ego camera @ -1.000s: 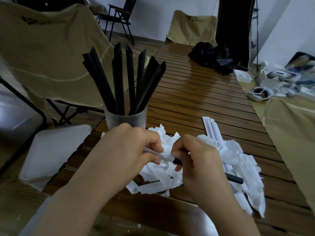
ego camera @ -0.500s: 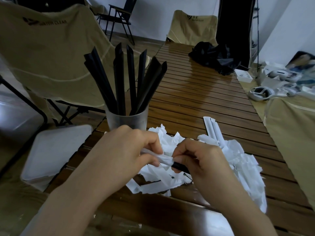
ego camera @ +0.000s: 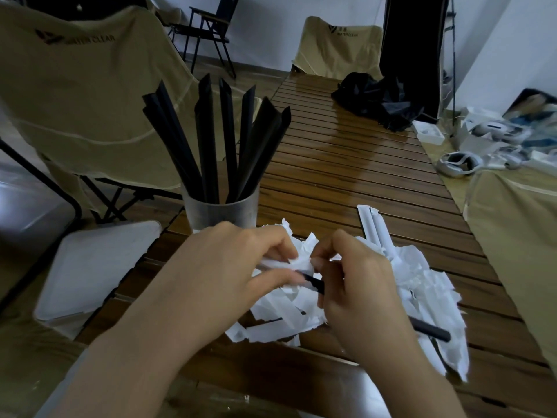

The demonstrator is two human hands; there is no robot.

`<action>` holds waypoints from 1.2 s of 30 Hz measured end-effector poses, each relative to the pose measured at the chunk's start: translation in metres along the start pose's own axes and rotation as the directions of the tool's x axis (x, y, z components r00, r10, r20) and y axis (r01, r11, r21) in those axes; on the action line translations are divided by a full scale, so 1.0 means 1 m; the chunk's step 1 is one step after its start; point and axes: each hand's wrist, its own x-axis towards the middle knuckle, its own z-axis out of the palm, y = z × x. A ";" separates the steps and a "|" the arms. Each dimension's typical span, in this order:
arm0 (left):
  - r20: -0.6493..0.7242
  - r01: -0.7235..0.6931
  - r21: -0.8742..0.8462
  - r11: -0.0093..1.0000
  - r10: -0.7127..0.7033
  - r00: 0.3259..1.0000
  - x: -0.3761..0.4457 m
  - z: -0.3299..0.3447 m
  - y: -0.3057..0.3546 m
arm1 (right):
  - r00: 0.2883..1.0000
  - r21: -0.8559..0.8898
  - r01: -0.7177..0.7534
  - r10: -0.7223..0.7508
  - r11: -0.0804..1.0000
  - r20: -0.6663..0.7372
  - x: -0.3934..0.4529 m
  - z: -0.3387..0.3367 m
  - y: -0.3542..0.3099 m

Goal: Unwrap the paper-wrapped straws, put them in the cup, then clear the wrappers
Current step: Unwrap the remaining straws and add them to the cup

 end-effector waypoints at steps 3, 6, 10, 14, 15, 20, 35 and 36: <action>0.065 0.045 0.064 0.997 -0.049 0.997 0.000 0.000 -0.002 | 0.999 -0.056 0.054 -0.054 0.997 0.000 0.000 -0.001 -0.001; 0.100 0.092 0.035 0.995 -0.095 0.990 -0.001 -0.001 -0.006 | 0.990 -0.020 0.108 -0.106 0.994 0.089 0.000 -0.004 -0.001; 0.091 0.097 -0.023 0.995 -0.095 0.991 -0.001 0.000 -0.008 | 0.978 0.009 0.166 -0.165 0.986 0.125 0.000 -0.006 0.000; 0.083 0.103 -0.118 0.988 -0.093 0.992 -0.001 0.001 -0.005 | 0.985 -0.021 0.171 -0.171 0.985 -0.001 0.001 -0.005 0.003; 0.065 0.092 -0.140 0.986 -0.084 0.994 0.000 0.000 -0.003 | 0.986 -0.009 0.162 -0.162 0.987 -0.035 0.000 -0.004 0.003; -0.032 0.027 -0.173 0.984 -0.033 0.999 0.003 0.000 0.002 | 0.988 0.047 0.053 -0.046 0.997 -0.145 -0.001 0.003 -0.001; -0.057 -0.261 -0.034 0.965 0.259 0.964 0.010 0.008 0.001 | 0.931 0.036 -0.256 0.257 0.966 -0.259 -0.004 0.010 -0.007; -0.081 -0.233 -0.043 0.971 0.229 0.970 0.010 0.006 0.004 | 0.935 0.039 -0.249 0.251 0.968 -0.250 -0.003 0.008 -0.005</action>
